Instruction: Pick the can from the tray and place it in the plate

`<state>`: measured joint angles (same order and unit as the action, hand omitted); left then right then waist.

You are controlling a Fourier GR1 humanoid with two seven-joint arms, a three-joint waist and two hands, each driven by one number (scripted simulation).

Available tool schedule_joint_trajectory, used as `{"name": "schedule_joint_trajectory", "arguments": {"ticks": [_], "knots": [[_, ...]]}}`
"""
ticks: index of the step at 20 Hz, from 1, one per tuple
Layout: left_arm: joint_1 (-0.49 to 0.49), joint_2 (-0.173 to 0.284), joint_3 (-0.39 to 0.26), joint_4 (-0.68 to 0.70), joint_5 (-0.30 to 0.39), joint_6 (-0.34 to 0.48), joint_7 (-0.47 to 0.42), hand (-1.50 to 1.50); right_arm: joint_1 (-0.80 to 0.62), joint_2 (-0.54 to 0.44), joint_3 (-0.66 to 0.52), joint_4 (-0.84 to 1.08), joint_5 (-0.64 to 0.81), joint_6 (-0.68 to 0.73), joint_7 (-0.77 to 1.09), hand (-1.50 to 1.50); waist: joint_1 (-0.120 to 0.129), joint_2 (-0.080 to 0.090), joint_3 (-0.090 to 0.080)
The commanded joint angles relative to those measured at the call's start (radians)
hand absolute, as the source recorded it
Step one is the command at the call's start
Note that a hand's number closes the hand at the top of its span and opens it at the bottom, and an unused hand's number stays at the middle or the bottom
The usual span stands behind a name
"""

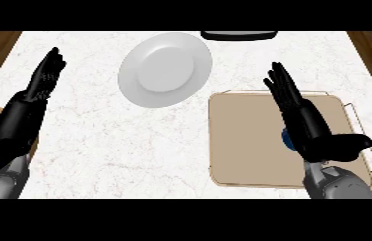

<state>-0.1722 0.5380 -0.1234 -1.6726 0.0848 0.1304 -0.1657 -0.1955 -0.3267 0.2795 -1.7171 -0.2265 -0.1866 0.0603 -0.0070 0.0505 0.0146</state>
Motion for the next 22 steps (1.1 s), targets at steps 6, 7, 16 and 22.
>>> {"name": "schedule_joint_trajectory", "arguments": {"ticks": [6, 7, 16, 22], "knots": [[0.020, -0.076, 0.003, 0.138, 0.039, 0.043, 0.165, 0.00, -0.165, 0.084, -0.294, 0.128, 0.135, -0.509, 0.165, -1.50, -0.002, -0.040, -0.021], [0.020, -0.069, -0.020, 0.114, 0.019, 0.028, 0.128, 0.00, -0.064, -0.224, -0.072, 0.211, 0.338, -0.208, 0.149, -1.50, 0.015, 0.003, -0.074], [-0.061, -0.152, -0.035, 0.228, 0.034, 0.044, 0.238, 0.00, -0.146, 0.066, 0.067, 0.357, 0.805, -0.695, 0.591, -1.50, 0.006, -0.050, -0.018], [-0.042, -0.154, -0.005, 0.236, 0.038, 0.061, 0.244, 0.00, -0.142, -0.007, 0.092, 0.201, 1.183, -0.520, 0.924, -1.50, -0.022, -0.065, -0.021]]}}
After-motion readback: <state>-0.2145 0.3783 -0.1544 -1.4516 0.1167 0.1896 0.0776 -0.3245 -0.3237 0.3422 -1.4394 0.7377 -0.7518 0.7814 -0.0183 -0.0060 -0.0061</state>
